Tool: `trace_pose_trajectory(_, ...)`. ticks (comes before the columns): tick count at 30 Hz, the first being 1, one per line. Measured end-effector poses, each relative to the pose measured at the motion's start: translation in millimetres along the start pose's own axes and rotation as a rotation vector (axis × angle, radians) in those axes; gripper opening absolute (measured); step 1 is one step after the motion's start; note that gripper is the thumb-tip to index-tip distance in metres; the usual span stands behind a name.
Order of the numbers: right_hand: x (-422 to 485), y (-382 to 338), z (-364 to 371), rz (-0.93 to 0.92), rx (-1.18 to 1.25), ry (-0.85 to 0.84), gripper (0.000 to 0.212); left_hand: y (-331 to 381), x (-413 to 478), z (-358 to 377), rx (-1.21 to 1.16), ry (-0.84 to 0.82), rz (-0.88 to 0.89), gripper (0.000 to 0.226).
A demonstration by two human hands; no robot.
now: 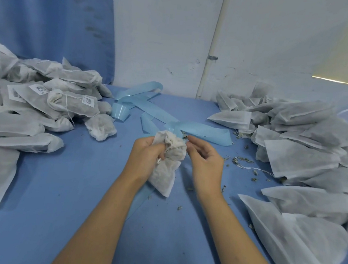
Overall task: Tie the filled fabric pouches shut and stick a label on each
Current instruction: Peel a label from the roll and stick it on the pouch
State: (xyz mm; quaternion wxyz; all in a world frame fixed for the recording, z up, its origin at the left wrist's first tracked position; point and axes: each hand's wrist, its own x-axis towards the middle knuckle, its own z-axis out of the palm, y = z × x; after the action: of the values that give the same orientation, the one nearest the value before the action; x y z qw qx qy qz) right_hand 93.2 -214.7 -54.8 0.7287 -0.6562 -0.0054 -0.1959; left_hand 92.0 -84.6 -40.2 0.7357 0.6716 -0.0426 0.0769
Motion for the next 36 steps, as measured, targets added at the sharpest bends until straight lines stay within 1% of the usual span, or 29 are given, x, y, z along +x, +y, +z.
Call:
trace_pose_trajectory(3, 1, 1, 1, 0.009, 0.031, -0.01, 0.022, 0, 1, -1, -0.007, 0.002, -0.003, 0.021)
trace_pose_trajectory(10, 2, 1, 0, 0.038, 0.041, 0.031, 0.018, 0, 0, -1, -0.014, -0.011, -0.006, 0.022)
trace_pose_trajectory(12, 3, -1, -1, 0.059, 0.081, 0.09, 0.018, 1, 0, -2, -0.027, -0.002, -0.01, 0.028)
trace_pose_trajectory(15, 6, -3, -6, 0.079, 0.109, 0.216, 0.016, -2, 3, -4, -0.024, 0.047, -0.022, 0.05)
trace_pose_trajectory(16, 7, -4, -8, 0.076, 0.095, 0.251, 0.015, -3, 4, -4, -0.026, 0.064, -0.031, 0.053)
trace_pose_trajectory(18, 8, -5, -12, 0.077, 0.119, 0.304, 0.014, -2, 6, -4, -0.049, 0.097, -0.041, 0.053)
trace_pose_trajectory(20, 9, -8, -13, 0.08, 0.178, 0.319, 0.014, 0, 6, -3, -0.094, 0.113, -0.054, 0.045)
trace_pose_trajectory(21, 9, -9, -13, 0.076, 0.185, 0.309, 0.013, 1, 6, -3, -0.125, 0.117, -0.064, 0.04)
trace_pose_trajectory(24, 8, -12, -10, 0.07, 0.162, 0.251, 0.014, 4, 8, -4, -0.254, 0.099, -0.057, 0.034)
trace_pose_trajectory(26, 6, -13, -9, 0.071, 0.145, 0.234, 0.019, 8, 9, -2, -0.352, 0.052, -0.03, 0.025)
trace_pose_trajectory(28, 5, -15, -8, 0.068, 0.168, 0.227, 0.025, 10, 10, -1, -0.392, 0.044, -0.003, 0.026)
trace_pose_trajectory(30, 6, -17, -7, 0.055, 0.204, 0.226, 0.024, 10, 11, 0, -0.342, 0.054, 0.025, 0.027)
trace_pose_trajectory(32, 5, -19, -7, 0.028, 0.222, 0.205, 0.026, 11, 10, 2, -0.226, 0.058, 0.056, 0.028)
trace_pose_trajectory(36, 2, -22, -5, -0.036, 0.221, 0.072, 0.045, 11, 10, 5, -0.1, 0.041, 0.075, 0.03)
